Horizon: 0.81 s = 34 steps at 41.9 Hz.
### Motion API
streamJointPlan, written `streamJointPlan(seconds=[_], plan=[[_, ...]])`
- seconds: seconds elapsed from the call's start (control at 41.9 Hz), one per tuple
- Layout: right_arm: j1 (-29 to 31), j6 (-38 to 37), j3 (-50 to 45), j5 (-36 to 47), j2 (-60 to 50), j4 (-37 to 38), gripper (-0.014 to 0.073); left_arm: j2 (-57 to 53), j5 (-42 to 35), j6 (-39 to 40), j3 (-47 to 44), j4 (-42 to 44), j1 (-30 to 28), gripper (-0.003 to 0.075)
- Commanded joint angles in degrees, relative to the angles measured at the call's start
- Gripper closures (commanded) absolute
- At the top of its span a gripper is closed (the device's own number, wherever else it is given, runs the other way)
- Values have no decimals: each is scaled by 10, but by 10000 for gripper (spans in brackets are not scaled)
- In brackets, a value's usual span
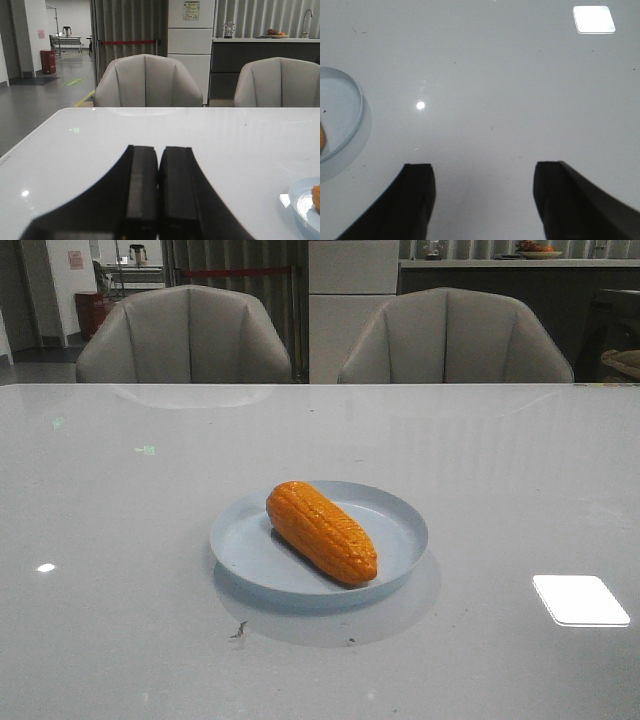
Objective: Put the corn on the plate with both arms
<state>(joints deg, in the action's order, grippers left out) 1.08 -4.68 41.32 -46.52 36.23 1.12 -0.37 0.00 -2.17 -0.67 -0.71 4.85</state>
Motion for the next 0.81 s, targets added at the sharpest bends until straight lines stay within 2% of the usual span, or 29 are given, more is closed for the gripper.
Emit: streamJointPlan(seconds=[0.0, 0.477, 0.645, 0.788], plan=[[5, 1, 15, 36, -1, 0, 67, -12, -48, 8, -21, -6, 4, 627], [5, 1, 15, 46, -3, 10, 86, -12, -48, 8, -21, -6, 4, 627], [5, 1, -1, 79, -20, 9, 225, -12, -48, 8, -21, -6, 4, 627], [5, 1, -57, 174, -74, 9, 389, -12, -48, 8, -21, -6, 4, 627]])
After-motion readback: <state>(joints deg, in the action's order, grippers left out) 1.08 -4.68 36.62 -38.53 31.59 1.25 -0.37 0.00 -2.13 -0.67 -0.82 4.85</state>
